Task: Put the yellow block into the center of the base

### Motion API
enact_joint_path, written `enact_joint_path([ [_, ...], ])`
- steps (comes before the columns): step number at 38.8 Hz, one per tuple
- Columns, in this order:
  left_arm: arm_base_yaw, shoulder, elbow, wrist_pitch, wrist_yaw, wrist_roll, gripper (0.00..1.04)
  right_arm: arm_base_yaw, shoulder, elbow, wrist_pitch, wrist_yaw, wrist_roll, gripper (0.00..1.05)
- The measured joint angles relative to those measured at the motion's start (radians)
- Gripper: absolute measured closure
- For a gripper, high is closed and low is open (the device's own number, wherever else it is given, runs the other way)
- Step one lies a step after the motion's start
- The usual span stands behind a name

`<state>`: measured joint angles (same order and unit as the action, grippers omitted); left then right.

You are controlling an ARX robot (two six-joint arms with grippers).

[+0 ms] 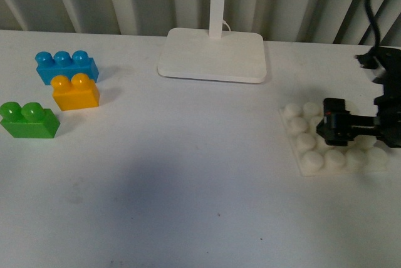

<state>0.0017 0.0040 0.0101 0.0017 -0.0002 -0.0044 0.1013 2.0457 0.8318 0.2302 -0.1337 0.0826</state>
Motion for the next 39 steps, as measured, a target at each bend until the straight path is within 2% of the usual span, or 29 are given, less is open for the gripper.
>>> enact_joint_path([
  [13, 0.000, 0.000, 0.000, 0.000, 0.000, 0.000, 0.06, 0.262, 0.090, 0.174, -0.088, 0.128, 0.235, 0.09],
  [22, 0.000, 0.000, 0.000, 0.000, 0.000, 0.000, 0.06, 0.389, 0.165, 0.328, -0.174, 0.172, 0.330, 0.09],
  [31, 0.000, 0.000, 0.000, 0.000, 0.000, 0.000, 0.06, 0.487, 0.240, 0.483, -0.254, 0.193, 0.396, 0.09],
  [39, 0.000, 0.000, 0.000, 0.000, 0.000, 0.000, 0.06, 0.525, 0.268, 0.530, -0.257, 0.209, 0.442, 0.09],
])
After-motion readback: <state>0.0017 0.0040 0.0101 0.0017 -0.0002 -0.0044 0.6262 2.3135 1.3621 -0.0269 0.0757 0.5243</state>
